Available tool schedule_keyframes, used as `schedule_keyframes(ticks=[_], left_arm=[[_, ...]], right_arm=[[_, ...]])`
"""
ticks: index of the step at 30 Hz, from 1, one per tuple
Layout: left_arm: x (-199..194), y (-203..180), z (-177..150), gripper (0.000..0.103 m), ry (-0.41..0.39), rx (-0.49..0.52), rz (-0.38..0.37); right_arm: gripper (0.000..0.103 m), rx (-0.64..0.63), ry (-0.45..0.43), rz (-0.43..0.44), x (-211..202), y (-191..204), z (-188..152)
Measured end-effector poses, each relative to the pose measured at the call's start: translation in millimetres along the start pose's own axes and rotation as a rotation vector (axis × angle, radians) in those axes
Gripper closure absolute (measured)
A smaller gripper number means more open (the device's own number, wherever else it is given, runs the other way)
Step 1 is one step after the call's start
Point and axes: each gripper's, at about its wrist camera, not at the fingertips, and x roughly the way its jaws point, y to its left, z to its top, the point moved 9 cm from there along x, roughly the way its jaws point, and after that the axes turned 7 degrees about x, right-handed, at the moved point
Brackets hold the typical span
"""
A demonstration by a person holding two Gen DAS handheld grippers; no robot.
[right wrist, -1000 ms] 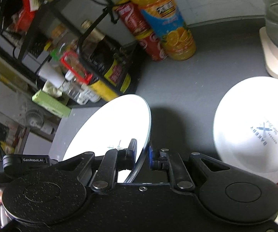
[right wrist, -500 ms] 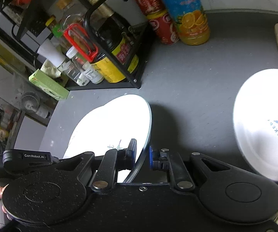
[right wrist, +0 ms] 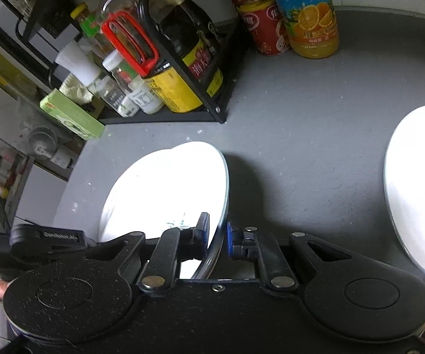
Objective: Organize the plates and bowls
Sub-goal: 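Lower the 'Sweet' plate onto the flower-pattern plate and open both grippers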
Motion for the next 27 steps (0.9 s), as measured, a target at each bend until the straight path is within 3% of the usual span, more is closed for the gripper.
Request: schedule_keyframes(ticks=[6,18,21,25,27], left_arm=[[2,6,5,0.089,-0.003,0.0,0.009],[-12,1,21,0.087,0.019,0.132,0.1],[-27,0,30,0.076,-0.011,0.148,0.138],[-40,-4,38,0.055,-0.069,0.177,0.162],[-39,-1,40,0.054,-0.072,0.187,0.174]], right_arm=[[0.096,0.02,0.014,-0.009,5,-3,-3],[0.099,0.049,0.025,-0.015,12,-5,-6],[0.098,0.047,0.03,-0.019,15,-4,-8],[0.097,0.056,0.047,-0.028,20,-3,-11],[0.097,0.039,0.056,-0.039,23,-1,-13]])
